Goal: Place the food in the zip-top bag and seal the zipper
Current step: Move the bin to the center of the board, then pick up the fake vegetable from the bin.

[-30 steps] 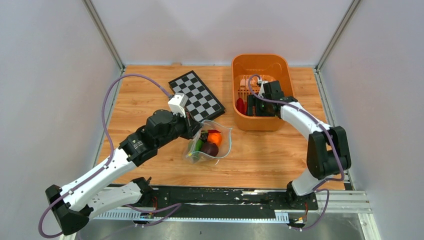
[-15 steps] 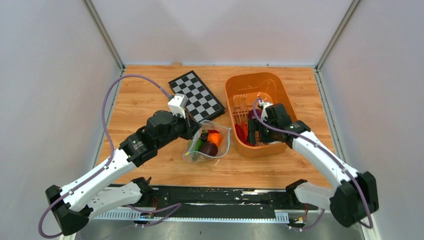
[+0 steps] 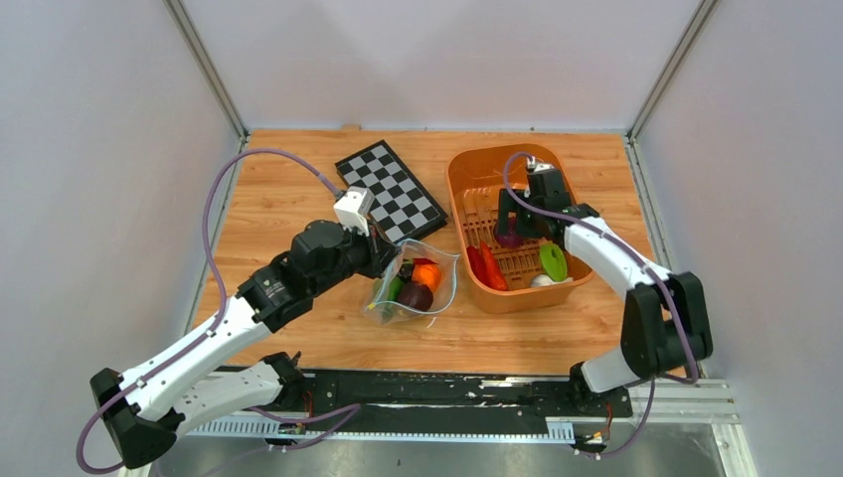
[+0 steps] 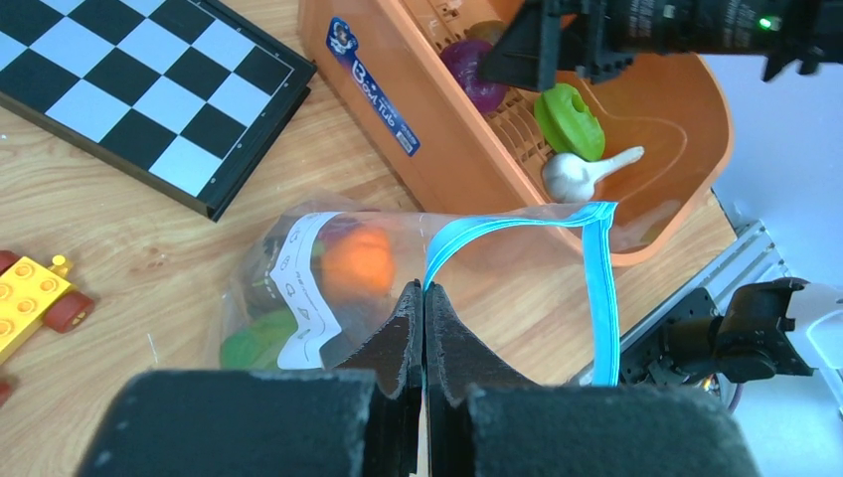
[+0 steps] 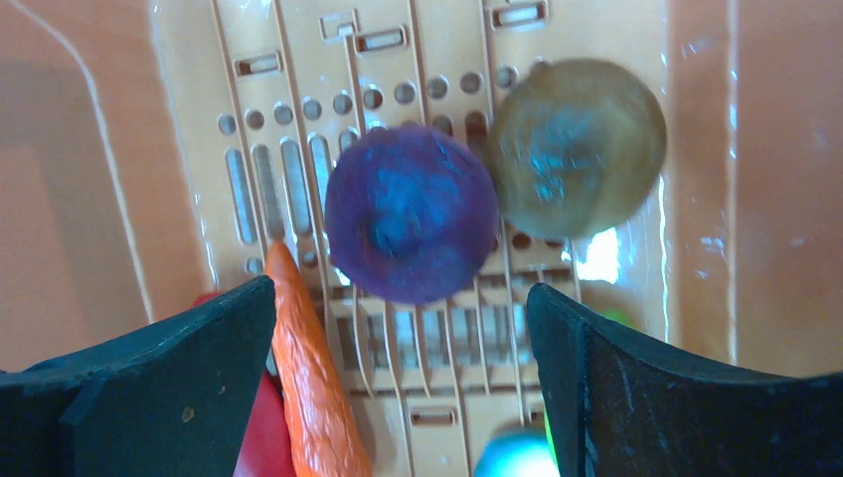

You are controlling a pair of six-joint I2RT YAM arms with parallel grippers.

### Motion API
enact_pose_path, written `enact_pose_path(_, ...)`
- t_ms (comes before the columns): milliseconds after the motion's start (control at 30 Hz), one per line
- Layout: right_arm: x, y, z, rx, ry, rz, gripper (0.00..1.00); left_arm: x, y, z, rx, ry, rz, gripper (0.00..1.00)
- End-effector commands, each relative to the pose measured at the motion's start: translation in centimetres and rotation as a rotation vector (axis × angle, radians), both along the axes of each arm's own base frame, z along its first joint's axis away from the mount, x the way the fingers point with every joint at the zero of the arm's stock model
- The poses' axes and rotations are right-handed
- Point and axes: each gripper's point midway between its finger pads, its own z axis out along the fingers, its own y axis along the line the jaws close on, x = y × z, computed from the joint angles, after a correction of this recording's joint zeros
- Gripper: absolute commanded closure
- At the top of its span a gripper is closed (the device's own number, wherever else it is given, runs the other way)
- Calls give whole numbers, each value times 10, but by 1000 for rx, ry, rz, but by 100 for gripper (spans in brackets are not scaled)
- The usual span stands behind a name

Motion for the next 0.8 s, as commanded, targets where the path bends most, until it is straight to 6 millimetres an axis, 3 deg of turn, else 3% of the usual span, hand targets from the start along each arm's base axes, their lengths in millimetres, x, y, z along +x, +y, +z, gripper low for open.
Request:
enact_pose_path(0,40,12,6,23,-23,20,3,1,8,2,10,-28,20,100)
enact_pose_path(233,43,8,-37,-42,94,8,4,1,9,5,4,-33,23,100)
enact_pose_path(367,41,8,-44,-58,106,25,10,0,7,5,3,-29,15,100)
enact_pose_path(467,40,12,-36,-29,77,34,26,0,5,6,-2,-25,10,100)
enact_pose_path(567,39,14,-18,5,15,39,36,-1,4,6,-7,-21,6,100)
enact_pose_path(767,27,23,22,113,-116,54,41,-1,3,7,-16,-18,1,100)
